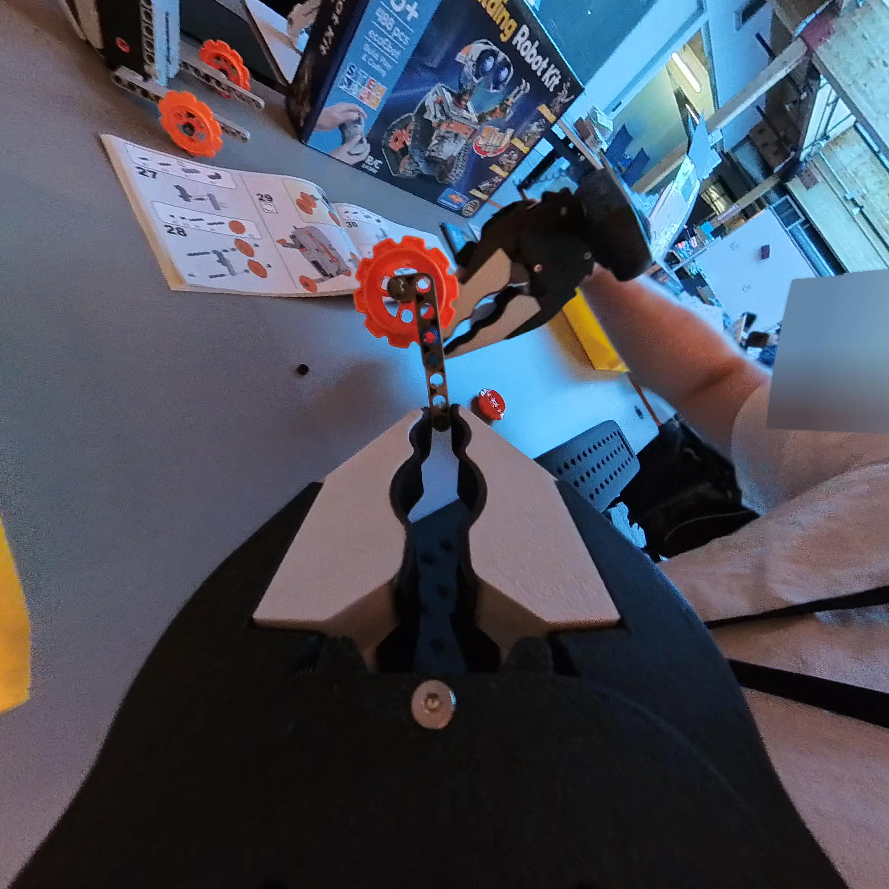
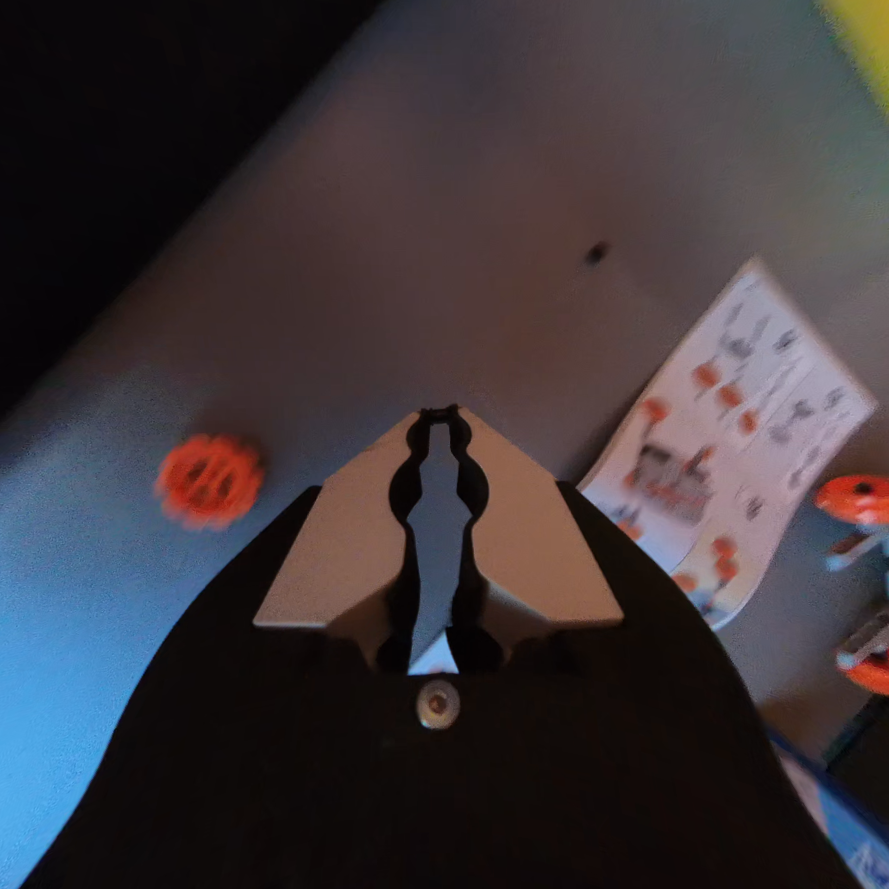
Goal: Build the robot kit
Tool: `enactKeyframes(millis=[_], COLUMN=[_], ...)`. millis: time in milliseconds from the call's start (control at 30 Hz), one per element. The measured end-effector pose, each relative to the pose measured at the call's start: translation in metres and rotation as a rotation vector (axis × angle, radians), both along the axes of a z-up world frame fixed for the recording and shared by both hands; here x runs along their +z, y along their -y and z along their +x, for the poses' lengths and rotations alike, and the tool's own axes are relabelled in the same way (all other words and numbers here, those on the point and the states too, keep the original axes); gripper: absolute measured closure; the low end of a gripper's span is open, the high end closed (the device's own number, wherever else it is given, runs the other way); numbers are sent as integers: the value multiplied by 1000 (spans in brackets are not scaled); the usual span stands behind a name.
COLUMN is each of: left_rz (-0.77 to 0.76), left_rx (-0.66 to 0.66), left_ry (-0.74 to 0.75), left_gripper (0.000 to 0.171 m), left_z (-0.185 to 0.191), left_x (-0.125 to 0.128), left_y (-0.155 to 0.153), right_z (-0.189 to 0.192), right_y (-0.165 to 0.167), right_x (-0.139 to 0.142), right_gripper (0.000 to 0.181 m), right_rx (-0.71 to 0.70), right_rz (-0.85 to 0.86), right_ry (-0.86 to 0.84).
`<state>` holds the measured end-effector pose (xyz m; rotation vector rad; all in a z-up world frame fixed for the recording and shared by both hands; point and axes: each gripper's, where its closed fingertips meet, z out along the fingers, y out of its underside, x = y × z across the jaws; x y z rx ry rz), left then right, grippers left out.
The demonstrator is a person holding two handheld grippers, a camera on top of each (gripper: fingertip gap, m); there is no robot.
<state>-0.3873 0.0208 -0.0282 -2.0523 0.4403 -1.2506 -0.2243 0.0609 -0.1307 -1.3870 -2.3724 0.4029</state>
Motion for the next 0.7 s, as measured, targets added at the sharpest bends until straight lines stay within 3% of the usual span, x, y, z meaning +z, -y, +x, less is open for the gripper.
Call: enactKeyframes(millis=[100, 200, 533, 600, 700], left_rz=[-3, -3, 0, -1, -7], left_rx=[-9, 3, 21, 26, 23], left_ry=[13, 27, -30, -36, -30], left_gripper=[167, 167, 167, 167, 167], left_z=[3, 6, 23, 25, 29], left_x=[1, 2, 2, 1, 0], left_y=[2, 1, 10, 11, 13], right_z=[60, 82, 83, 82, 82], right_y=[16, 23, 32, 33, 30], right_x=[-6, -14, -31, -34, -32], right_gripper=[175, 175, 174, 173, 157], right_rx=[72, 155, 501, 529, 485], right_rz=[-3, 26, 140, 146, 182], right_ry=[179, 250, 329, 333, 331])
